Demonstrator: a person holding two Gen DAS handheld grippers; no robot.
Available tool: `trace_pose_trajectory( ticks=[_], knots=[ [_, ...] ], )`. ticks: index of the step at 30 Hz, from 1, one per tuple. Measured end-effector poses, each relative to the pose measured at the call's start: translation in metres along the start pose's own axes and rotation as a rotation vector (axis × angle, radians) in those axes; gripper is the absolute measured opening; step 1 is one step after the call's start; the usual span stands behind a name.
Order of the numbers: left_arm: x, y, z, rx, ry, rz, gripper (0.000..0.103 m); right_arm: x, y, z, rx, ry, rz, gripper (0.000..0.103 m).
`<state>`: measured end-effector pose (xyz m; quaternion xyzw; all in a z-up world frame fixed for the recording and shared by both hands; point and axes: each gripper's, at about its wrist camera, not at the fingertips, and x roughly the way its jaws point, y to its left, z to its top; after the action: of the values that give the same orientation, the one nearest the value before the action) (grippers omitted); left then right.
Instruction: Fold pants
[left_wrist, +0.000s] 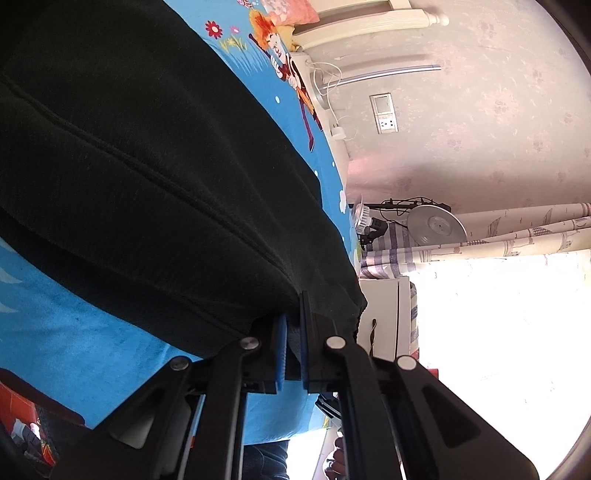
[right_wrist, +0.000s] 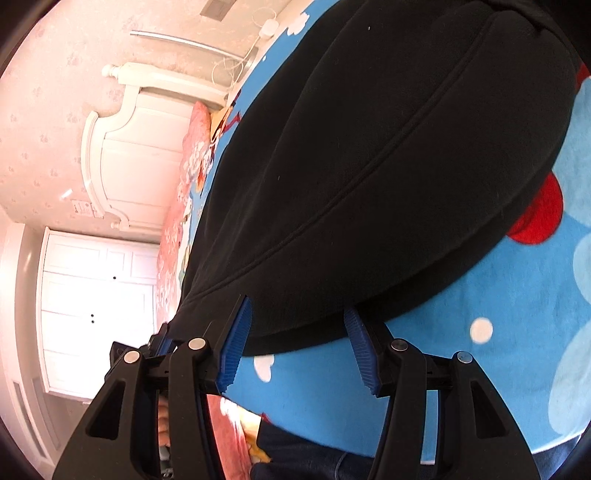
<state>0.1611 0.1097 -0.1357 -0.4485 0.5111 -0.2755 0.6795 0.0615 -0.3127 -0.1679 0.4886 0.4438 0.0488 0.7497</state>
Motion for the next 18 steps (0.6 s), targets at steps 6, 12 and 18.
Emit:
trace_pose_trajectory(
  ticks=[6, 12, 18],
  knots=[
    [0.0, 0.003, -0.003, 0.002, 0.003, 0.018, 0.005, -0.007, 0.006, 0.002, -0.069, -0.078, -0.065, 0.011],
    [0.007, 0.023, -0.02, -0.027, 0.037, 0.084, 0.005, -0.012, 0.009, -0.005, -0.117, -0.077, -0.149, 0.008],
    [0.013, 0.038, -0.03, -0.039, 0.051, 0.125, 0.005, -0.013, 0.014, -0.008, -0.171, -0.083, -0.201, 0.008]
  ],
)
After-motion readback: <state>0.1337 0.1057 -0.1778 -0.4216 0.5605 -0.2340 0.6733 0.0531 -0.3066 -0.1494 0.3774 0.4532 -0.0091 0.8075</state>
